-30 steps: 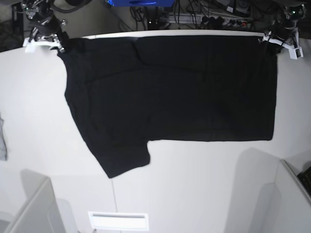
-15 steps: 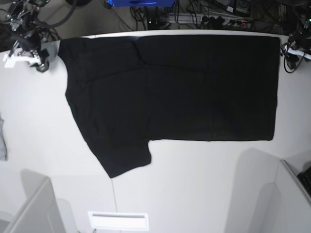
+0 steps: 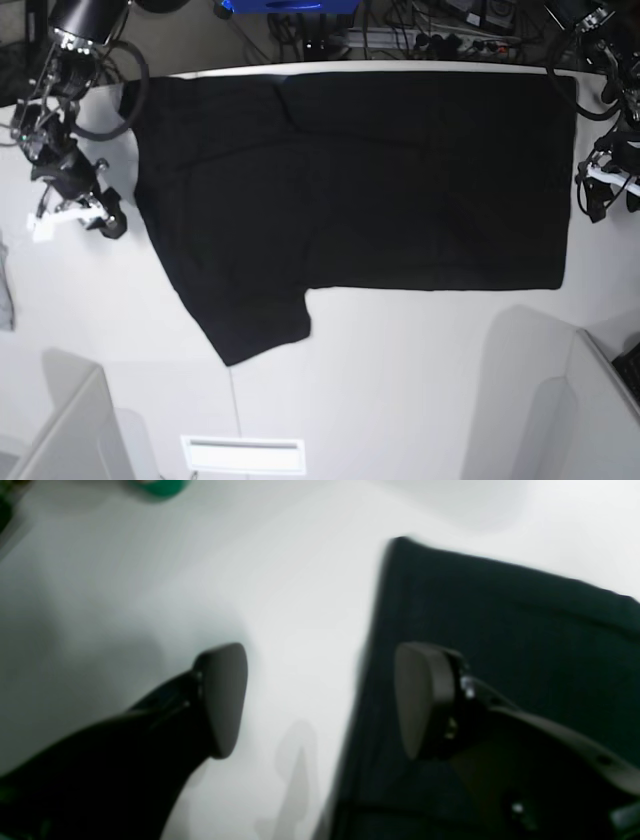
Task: Fold the T-shirt properly
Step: 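Move both grippers to the shirt's side edges midway along its length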
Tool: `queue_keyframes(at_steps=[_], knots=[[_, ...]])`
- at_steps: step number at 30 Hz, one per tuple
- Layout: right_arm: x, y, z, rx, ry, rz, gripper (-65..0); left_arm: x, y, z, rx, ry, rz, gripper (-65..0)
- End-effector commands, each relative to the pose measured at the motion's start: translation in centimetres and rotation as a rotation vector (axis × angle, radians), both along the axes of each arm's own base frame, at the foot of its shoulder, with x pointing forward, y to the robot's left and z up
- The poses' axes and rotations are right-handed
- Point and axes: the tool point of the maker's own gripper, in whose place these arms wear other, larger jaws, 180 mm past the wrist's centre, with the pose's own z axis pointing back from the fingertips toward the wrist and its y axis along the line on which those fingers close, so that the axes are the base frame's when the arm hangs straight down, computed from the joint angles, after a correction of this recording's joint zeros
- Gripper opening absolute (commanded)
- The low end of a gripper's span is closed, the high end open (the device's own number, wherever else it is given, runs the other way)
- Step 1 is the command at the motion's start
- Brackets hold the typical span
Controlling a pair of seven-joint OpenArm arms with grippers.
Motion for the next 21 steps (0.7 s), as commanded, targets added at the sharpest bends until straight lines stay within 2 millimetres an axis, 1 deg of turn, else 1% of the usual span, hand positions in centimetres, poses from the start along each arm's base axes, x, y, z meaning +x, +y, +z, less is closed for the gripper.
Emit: queue_keyframes(at_steps=[1,2,3,4,6,9,13,16,19,21], knots=[[1.9,-0.6,1.9,-0.025,-0.062,0.009,-43.4,1.4,0.3,2.0,0.036,-0.052,-0.023,-20.1],[2.8,-0.2,2.0,-0.023,-0.065,0.028,-43.2,2.0,0.0,1.9,0.030,-0.055,-0.035,-20.1],[3.7,0.1,2.1,-0.021,-0.069,0.044,-41.7,2.7,-0.2,2.1,0.026,-0.063,-0.045,-20.1],[4.5,0.3,2.2,-0.021,-0.070,0.057,-39.5,3.3,-0.2,2.2,0.026,-0.065,-0.055,-20.2],[6.3,0.7,2.1,-0.012,-0.064,0.078,-32.9,4.5,-0.5,1.9,0.014,-0.062,-0.075,-20.2],[8.4,1.2,1.9,-0.007,-0.044,0.111,-27.0,5.9,-0.8,1.5,0.004,-0.048,-0.102,-20.2],[11.0,1.8,1.6,-0.015,-0.012,0.155,-24.3,6.9,-0.7,1.0,-0.009,-0.033,-0.114,-20.2],[13.0,1.7,1.4,-0.048,-0.005,0.163,-23.0,7.5,-0.5,1.0,-0.017,-0.035,-0.113,-20.2],[15.0,1.4,0.7,-0.109,-0.006,0.159,-23.0,7.4,-0.4,0.9,-0.017,-0.032,-0.109,-20.2],[16.0,1.8,-0.3,-0.147,0.007,0.175,-23.0,7.4,-0.3,1.0,-0.012,-0.031,-0.111,-20.2]])
